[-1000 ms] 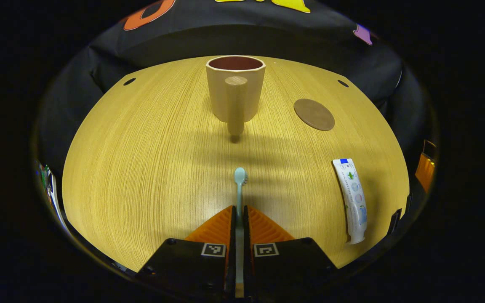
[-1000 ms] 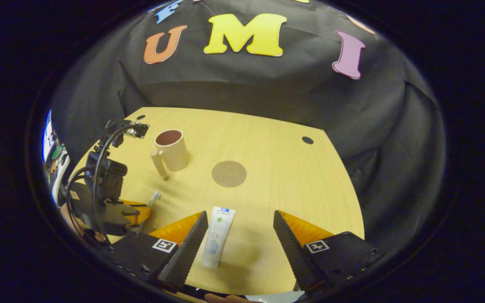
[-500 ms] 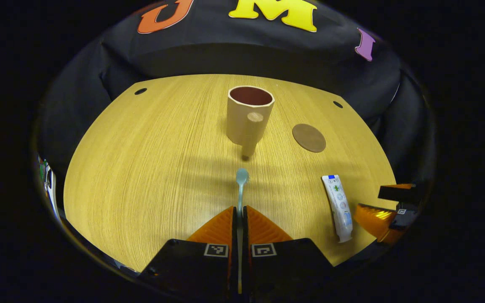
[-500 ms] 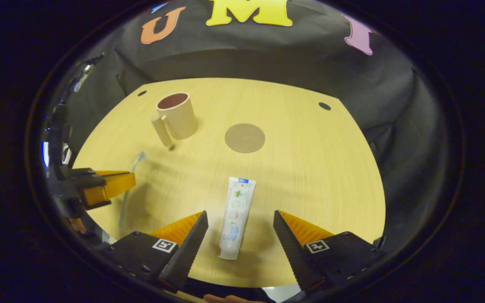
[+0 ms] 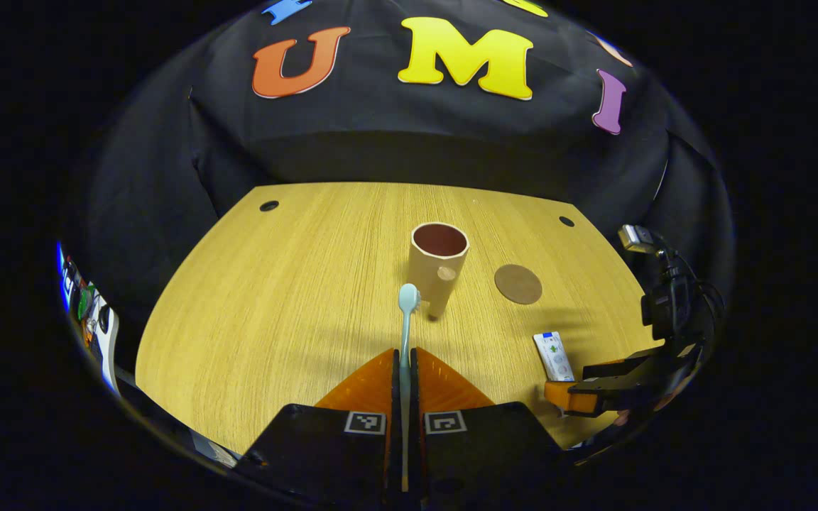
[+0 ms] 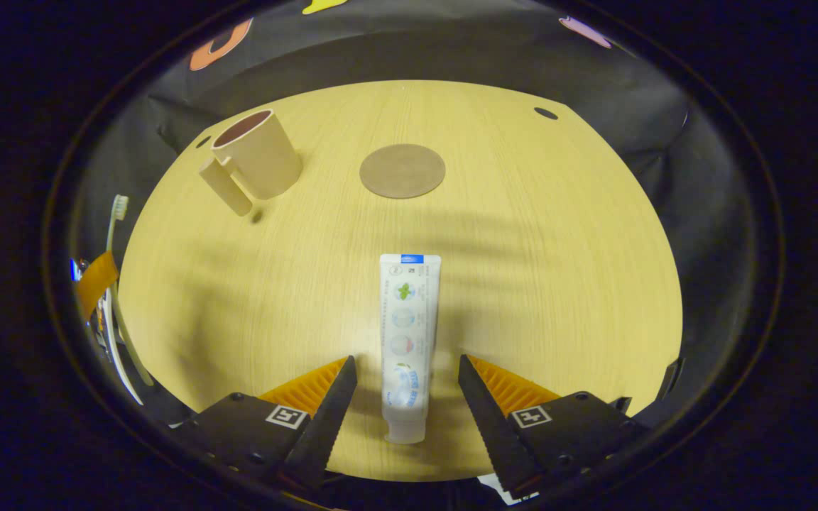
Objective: Put the toothbrush and toothpaste on the desktop into the cup, then pick up the cup and place it on the coaster on the desktop.
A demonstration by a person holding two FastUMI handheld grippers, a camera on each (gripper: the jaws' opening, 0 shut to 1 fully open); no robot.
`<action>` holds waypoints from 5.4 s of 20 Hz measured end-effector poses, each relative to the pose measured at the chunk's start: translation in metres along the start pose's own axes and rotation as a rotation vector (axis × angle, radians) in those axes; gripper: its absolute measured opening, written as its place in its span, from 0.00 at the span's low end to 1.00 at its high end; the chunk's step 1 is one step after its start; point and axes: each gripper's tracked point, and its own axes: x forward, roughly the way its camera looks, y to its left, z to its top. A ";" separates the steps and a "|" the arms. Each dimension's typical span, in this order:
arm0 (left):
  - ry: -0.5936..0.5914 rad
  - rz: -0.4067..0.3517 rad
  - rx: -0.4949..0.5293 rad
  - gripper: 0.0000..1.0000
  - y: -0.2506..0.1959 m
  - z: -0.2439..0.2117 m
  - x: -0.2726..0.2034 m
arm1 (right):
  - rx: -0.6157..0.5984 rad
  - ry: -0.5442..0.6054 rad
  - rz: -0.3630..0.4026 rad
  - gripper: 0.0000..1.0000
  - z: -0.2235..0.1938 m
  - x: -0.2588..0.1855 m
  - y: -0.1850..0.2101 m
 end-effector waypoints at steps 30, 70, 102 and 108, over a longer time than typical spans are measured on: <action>-0.403 -0.201 -0.066 0.06 -0.051 0.209 0.060 | 0.139 -0.529 -0.027 0.33 0.082 -0.154 -0.073; -0.379 -0.027 -0.028 0.86 0.013 0.166 0.051 | 0.068 -0.597 0.006 0.33 0.118 -0.158 -0.053; -0.373 0.266 -0.137 0.99 0.086 0.110 -0.092 | -0.273 -0.629 0.371 0.38 0.271 -0.064 0.187; -0.370 0.195 -0.137 0.99 0.066 0.118 -0.078 | -0.283 -0.716 0.374 0.42 0.268 -0.105 0.170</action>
